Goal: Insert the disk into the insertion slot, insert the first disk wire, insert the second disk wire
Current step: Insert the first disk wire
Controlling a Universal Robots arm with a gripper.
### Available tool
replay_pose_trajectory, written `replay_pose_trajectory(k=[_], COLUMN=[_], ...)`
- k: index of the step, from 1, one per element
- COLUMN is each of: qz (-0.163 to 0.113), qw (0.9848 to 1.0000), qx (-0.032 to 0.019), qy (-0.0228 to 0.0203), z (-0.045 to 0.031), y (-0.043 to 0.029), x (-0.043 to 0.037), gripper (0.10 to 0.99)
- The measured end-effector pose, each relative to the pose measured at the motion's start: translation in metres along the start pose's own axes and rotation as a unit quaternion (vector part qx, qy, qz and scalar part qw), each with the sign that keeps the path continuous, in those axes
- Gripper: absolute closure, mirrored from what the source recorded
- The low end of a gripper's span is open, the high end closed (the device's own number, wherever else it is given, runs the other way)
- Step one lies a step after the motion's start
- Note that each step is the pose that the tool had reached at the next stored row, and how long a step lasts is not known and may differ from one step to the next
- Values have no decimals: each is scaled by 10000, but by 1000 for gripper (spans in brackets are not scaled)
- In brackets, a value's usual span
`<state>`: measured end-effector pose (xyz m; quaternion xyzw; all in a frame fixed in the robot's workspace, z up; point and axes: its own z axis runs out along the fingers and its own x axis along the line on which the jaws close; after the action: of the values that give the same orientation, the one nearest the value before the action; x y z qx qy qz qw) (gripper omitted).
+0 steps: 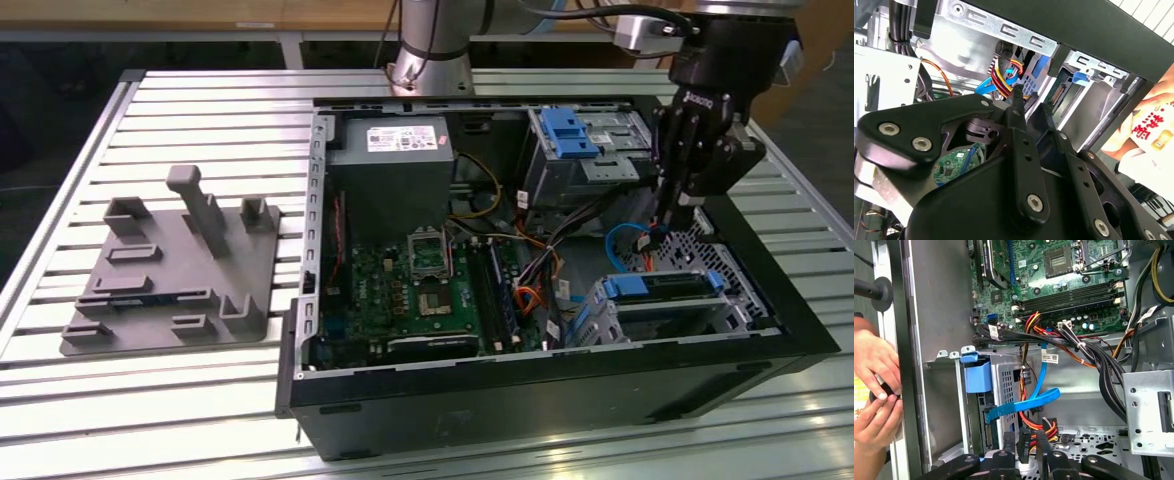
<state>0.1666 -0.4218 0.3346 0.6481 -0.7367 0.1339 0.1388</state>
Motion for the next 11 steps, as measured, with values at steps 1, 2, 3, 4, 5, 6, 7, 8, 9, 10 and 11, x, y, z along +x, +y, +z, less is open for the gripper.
replay_pose_trajectory(k=[1, 2, 3, 4, 5, 6, 7, 8, 9, 10, 11], qz=[0, -2, -3, -4, -6, -6, -8, -8, -9, -10, -12], qw=[10000, 10000, 10000, 10000, 10000, 10000, 10000, 10000, 10000, 10000, 10000], qx=[1, 1, 2, 2, 3, 3, 4, 4, 4, 5, 6], qy=[5, 5, 5, 6, 6, 6, 6, 5, 5, 6, 7], z=[0, 0, 0, -1, -1, -1, -1, -1, -1, -1, -1], y=[0, 0, 0, 0, 0, -1, -2, -2, -3, -3, -3], x=[-2, -3, -3, -3, -3, -4, -4, -5, -5, -5, -4], gripper=[780, 780, 780, 780, 780, 780, 780, 780, 780, 780, 792])
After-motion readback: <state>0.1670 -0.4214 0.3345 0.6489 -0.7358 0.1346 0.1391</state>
